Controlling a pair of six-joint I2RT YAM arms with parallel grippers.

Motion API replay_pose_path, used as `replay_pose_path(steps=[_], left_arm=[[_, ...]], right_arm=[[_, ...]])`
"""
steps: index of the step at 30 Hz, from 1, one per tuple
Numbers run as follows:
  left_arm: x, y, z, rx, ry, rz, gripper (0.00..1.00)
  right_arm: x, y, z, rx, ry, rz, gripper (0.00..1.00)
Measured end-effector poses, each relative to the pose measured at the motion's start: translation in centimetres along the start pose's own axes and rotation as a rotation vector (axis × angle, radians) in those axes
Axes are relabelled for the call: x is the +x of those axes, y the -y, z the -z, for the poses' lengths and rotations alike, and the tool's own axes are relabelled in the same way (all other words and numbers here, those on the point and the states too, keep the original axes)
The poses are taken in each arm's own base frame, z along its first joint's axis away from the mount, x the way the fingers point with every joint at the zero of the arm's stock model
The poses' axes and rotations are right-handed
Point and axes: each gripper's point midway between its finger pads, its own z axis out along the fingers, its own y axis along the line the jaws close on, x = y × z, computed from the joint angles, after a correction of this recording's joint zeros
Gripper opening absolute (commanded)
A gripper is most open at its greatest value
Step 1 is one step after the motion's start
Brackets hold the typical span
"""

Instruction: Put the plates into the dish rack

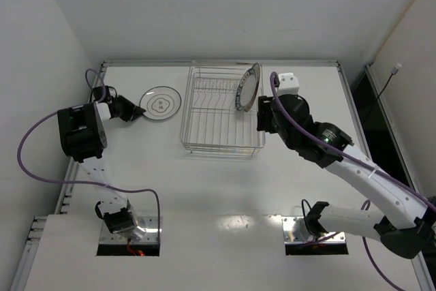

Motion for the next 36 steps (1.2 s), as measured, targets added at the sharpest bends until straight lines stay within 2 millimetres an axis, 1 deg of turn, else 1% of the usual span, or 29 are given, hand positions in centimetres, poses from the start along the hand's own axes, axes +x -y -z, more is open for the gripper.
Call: replay_pose_path(steps=[2, 8, 10, 12, 14, 16, 17, 20, 22, 24, 25, 26, 28, 30, 32, 36], left_arm=[[0.7, -0.3, -0.3, 0.020, -0.035, 0.016, 0.00], [1.4, 0.2, -0.2, 0.076, -0.052, 0.003, 0.00], [1.8, 0.4, 0.5, 0.086, -0.043, 0.000, 0.00], [2.2, 1.0, 1.9, 0.109, -0.025, -0.005, 0.00], [2.3, 2.4, 3.6, 0.159, 0.006, -0.014, 0.00], [1.9, 4.4, 5.6, 0.250, 0.058, -0.024, 0.00], [1.5, 5.8, 6.7, 0.314, 0.086, -0.028, 0.00], [-0.1, 9.8, 10.1, 0.537, 0.173, -0.036, 0.00], [-0.7, 11.9, 12.0, 0.675, 0.193, -0.006, 0.00], [-1.1, 13.1, 12.8, 0.775, 0.163, 0.067, 0.00], [-1.2, 13.2, 12.5, 0.805, 0.124, 0.129, 0.00], [-1.1, 13.1, 11.8, 0.815, 0.085, 0.183, 0.00], [-0.3, 12.3, 10.1, 0.798, 0.012, 0.282, 0.00], [1.3, 12.1, 8.7, 0.778, -0.063, 0.344, 0.00], [3.4, 13.2, 8.2, 0.778, -0.138, 0.357, 0.00], [8.6, 17.2, 8.3, 0.826, -0.285, 0.277, 0.00]], right_arm=[[-0.4, 0.2, 0.5, -0.005, 0.015, -0.019, 0.53], [-0.3, 0.2, 0.8, -0.013, 0.014, -0.040, 0.53], [-0.2, 0.0, 0.9, -0.028, 0.006, -0.039, 0.53], [0.0, -0.5, 0.9, -0.057, -0.004, -0.041, 0.53], [0.3, -1.3, 0.9, -0.102, -0.017, -0.039, 0.56], [0.5, -2.1, 1.1, -0.156, -0.027, -0.035, 0.57], [0.7, -2.5, 1.3, -0.189, -0.032, -0.031, 0.60], [0.5, -3.9, 2.1, -0.289, -0.022, -0.032, 0.64], [0.2, -4.8, 2.7, -0.352, -0.008, -0.036, 0.66], [-0.1, -5.5, 3.1, -0.407, 0.014, -0.044, 0.67], [-0.1, -5.9, 3.2, -0.430, 0.023, -0.047, 0.67], [-0.4, -6.3, 3.1, -0.451, 0.041, -0.055, 0.70], [-0.7, -7.0, 2.5, -0.477, 0.061, -0.066, 0.72], [-1.3, -7.8, 1.4, -0.502, 0.077, -0.078, 0.72], [-2.3, -8.6, -0.3, -0.517, 0.092, -0.096, 0.73], [-3.6, -10.2, -5.2, -0.518, 0.058, -0.118, 0.73]])
